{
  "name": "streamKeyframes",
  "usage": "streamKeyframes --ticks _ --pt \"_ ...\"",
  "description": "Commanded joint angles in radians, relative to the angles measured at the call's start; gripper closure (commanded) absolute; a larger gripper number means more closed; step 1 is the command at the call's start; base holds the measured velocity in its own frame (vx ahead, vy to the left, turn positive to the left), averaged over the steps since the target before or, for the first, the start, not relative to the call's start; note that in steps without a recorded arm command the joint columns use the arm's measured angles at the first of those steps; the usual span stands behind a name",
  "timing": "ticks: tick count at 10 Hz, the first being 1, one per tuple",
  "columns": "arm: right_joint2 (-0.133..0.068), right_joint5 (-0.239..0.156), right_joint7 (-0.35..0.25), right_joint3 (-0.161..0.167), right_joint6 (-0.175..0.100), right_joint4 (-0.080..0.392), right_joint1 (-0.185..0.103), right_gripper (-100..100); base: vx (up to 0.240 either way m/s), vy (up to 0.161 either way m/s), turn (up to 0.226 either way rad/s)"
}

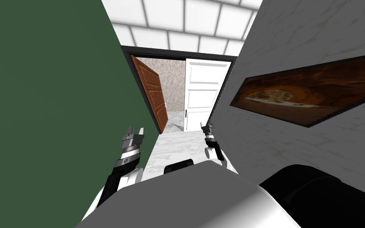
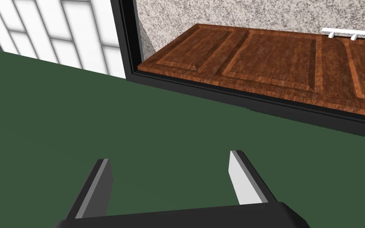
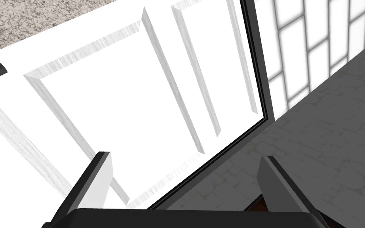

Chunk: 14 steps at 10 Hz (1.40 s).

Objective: Push the door open

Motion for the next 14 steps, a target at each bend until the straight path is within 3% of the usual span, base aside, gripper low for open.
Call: streamKeyframes --ticks 1,14 --pt "-0.001 -0.018 -0.024 -0.001 -0.017 0.033 -0.004 -100 0.085 -0.034 0.133" --pt "-0.002 -0.173 -0.211 -0.028 -0.117 0.290 -0.056 -100 0.088 -0.048 0.156"
